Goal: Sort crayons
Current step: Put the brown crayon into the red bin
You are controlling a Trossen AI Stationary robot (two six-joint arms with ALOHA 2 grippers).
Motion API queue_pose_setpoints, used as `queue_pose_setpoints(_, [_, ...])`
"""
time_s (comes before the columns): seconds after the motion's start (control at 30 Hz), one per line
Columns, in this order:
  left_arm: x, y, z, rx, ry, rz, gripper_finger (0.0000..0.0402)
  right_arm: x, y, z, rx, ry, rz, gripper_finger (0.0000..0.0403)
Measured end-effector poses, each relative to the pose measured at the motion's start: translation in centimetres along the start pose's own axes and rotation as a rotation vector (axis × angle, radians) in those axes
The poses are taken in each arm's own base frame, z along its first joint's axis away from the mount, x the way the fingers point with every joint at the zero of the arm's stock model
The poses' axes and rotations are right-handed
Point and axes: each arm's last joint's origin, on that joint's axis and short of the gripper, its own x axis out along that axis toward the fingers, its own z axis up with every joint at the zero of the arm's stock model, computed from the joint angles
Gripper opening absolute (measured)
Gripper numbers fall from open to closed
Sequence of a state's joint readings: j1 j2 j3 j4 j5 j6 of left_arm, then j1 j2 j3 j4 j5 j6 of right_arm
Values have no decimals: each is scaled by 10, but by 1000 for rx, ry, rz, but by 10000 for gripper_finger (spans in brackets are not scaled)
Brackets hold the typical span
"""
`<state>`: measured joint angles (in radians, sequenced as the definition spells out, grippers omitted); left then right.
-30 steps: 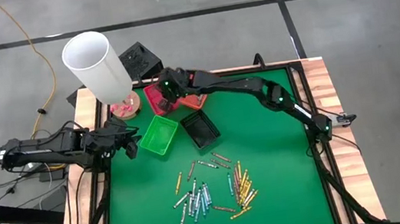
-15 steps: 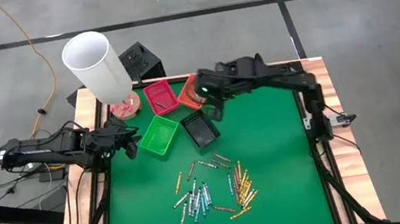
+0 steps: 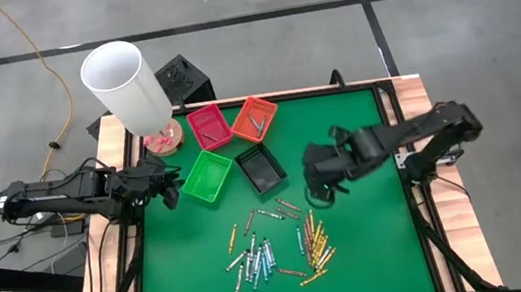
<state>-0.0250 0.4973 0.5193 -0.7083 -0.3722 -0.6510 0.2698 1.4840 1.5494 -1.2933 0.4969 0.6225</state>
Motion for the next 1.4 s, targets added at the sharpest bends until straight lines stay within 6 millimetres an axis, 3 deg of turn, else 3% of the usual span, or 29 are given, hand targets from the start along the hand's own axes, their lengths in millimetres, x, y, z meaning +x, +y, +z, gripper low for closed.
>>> queue_pose_setpoints(0.13, [0,0,0,0,0,0,137,31,11,-31,69,-61,62,101])
queue_pose_setpoints(0.27, [0,0,0,3,-1,2,137,64,22,-48,113,-126,114,101])
queue_pose_setpoints(0.7, [0,0,0,5,-3,5,137,155,54,-43,24,-187,171,101])
queue_pose_setpoints(1.1, [0,0,0,3,-6,6,137,185,79,-52,-47,-159,230,101])
queue_pose_setpoints(1.4, [0,0,1,3,-16,19,137,190,74,-56,-61,-143,206,101])
